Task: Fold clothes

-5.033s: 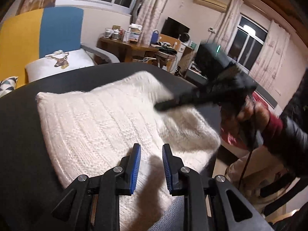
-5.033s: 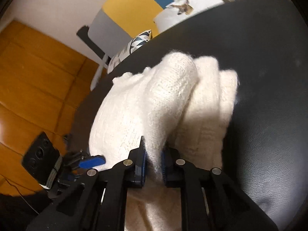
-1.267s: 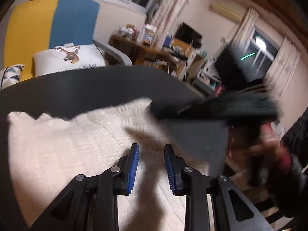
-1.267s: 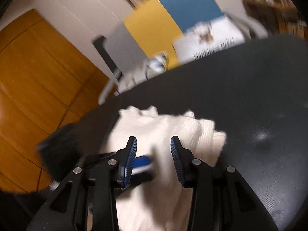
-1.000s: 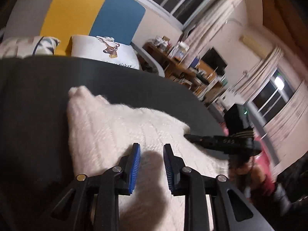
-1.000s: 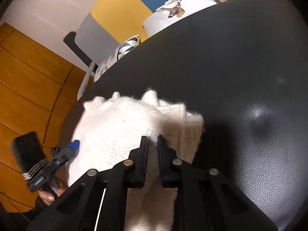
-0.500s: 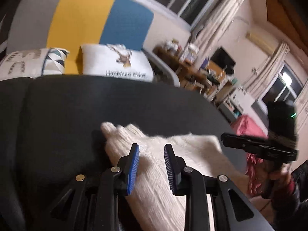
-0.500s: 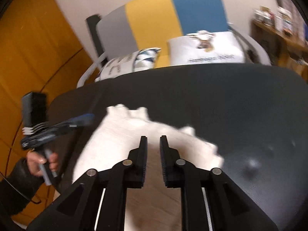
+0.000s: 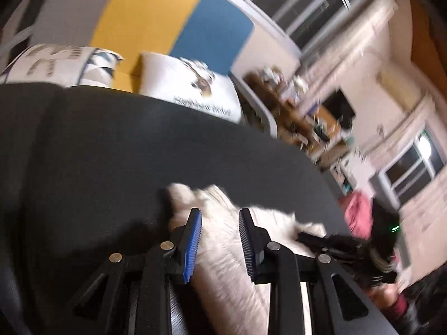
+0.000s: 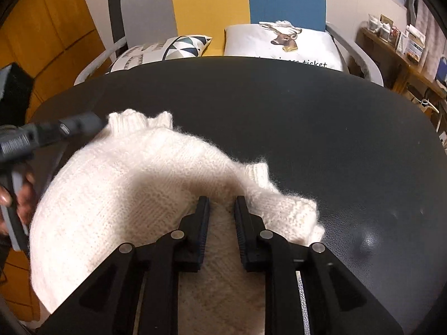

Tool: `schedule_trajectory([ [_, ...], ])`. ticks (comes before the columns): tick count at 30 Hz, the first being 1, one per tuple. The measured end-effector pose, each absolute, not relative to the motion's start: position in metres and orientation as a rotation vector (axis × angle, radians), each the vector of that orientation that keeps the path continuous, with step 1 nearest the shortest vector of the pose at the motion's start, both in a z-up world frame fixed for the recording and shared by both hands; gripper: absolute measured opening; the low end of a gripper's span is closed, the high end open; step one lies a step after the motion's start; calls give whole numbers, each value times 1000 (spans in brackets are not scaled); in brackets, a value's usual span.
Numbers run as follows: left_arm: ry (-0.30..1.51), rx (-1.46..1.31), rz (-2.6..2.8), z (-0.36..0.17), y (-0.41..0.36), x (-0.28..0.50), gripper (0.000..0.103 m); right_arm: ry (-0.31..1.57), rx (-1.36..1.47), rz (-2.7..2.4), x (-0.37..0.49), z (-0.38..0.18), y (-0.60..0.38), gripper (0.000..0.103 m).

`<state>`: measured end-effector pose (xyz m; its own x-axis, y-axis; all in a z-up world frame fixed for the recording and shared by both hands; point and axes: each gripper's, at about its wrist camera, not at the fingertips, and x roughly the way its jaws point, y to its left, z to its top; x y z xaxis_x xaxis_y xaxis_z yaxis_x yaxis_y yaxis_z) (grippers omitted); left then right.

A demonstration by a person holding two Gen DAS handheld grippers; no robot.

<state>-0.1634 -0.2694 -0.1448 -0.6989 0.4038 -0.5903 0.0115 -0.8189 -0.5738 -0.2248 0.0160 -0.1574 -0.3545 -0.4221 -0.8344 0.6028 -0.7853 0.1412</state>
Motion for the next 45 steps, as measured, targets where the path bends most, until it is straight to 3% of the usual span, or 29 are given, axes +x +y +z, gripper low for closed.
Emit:
schedule_trajectory([
  [5, -717, -1034, 2536, -133, -258, -123, 27, 201, 1250, -2109, -214, -147, 23, 23],
  [15, -224, -1080, 2605, -134, -161, -73, 31, 176, 1138, -1942, -118, -110, 55, 23],
  [17, -223, -1073, 2596, -131, -160, -70, 32, 248, 1267, -1976, -115, -142, 63, 22],
  [22, -495, -983, 2551, -112, -185, -42, 31, -40, 1248, -1992, -117, -148, 103, 23],
  [29, -417, -986, 2559, -117, -173, 7, 31, -74, 1126, -1932, -71, -115, 134, 23],
  [35, -319, -1165, 2565, -154, -151, 6, 31, 72, 1255, -2009, -49, -151, 128, 23],
  [40, -386, -1145, 2562, -143, -156, 11, 32, -28, 1265, -2038, -55, -162, 142, 20],
  [45, -512, -1058, 2587, -120, -171, 9, 32, -86, 1175, -2034, -58, -137, 154, 23],
])
